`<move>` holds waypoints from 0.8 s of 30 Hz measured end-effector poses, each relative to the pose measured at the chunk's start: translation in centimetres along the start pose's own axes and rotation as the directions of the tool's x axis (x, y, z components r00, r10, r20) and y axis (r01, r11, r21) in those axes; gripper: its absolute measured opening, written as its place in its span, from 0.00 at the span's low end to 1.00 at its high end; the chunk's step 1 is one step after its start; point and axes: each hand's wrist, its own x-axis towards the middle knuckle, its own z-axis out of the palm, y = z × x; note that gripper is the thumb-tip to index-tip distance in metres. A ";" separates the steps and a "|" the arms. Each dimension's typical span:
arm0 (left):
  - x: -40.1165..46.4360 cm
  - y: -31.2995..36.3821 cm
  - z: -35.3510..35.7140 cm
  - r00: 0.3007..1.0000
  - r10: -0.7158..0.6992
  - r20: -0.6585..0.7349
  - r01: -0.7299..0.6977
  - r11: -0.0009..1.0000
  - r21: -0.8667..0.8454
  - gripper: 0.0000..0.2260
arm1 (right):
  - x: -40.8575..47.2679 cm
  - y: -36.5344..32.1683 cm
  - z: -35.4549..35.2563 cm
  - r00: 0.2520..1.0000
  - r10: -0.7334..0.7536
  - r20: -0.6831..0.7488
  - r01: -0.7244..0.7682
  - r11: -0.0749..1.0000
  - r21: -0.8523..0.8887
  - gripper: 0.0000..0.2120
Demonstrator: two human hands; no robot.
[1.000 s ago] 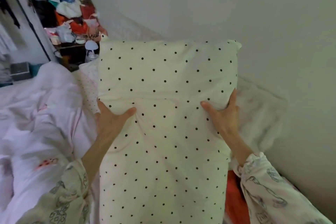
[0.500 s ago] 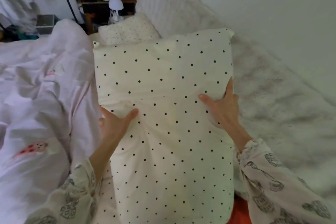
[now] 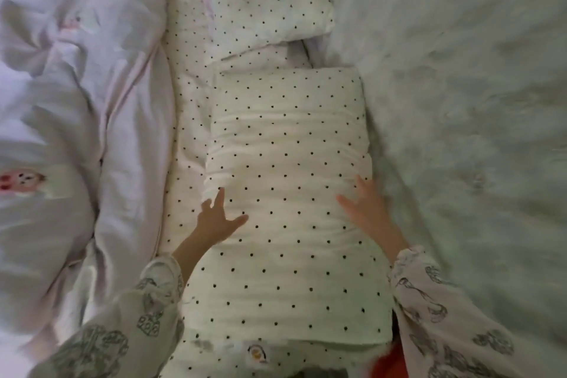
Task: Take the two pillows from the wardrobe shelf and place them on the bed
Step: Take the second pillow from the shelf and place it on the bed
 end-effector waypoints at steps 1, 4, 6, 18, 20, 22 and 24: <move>-0.2 -0.7 0.9 1.000 -0.016 -0.003 0.016 1.000 0.010 0.42 | -0.1 1.1 0.5 1.000 -0.015 -0.001 0.015 1.000 0.003 0.34; -0.7 -2.6 3.2 0.996 -0.022 -0.081 0.023 1.000 0.011 0.41 | -0.7 4.3 1.4 0.997 0.063 0.051 -0.067 0.995 0.077 0.40; -0.7 -3.9 4.6 0.985 -0.010 -0.170 0.015 1.000 0.027 0.39 | -1.1 5.9 1.9 0.987 0.134 0.093 -0.150 0.970 0.191 0.46; -0.3 -8.5 6.4 0.959 -0.264 -0.102 0.249 0.958 -0.142 0.54 | -1.8 8.1 2.7 0.980 0.095 0.175 -0.176 0.826 0.536 0.47; -1.6 -8.9 6.6 0.959 -0.260 -0.109 0.240 0.956 -0.169 0.56 | -2.5 8.3 2.5 0.981 0.084 0.173 -0.163 0.839 0.519 0.46; -2.7 -9.3 7.0 0.961 -0.242 -0.136 0.223 0.965 -0.141 0.52 | -3.5 8.6 2.4 0.984 0.073 0.162 -0.145 0.860 0.490 0.46; -3.7 -10.0 7.6 0.960 -0.225 -0.165 0.204 0.970 -0.133 0.47 | -4.9 9.3 2.8 0.984 0.081 0.156 -0.145 0.877 0.458 0.45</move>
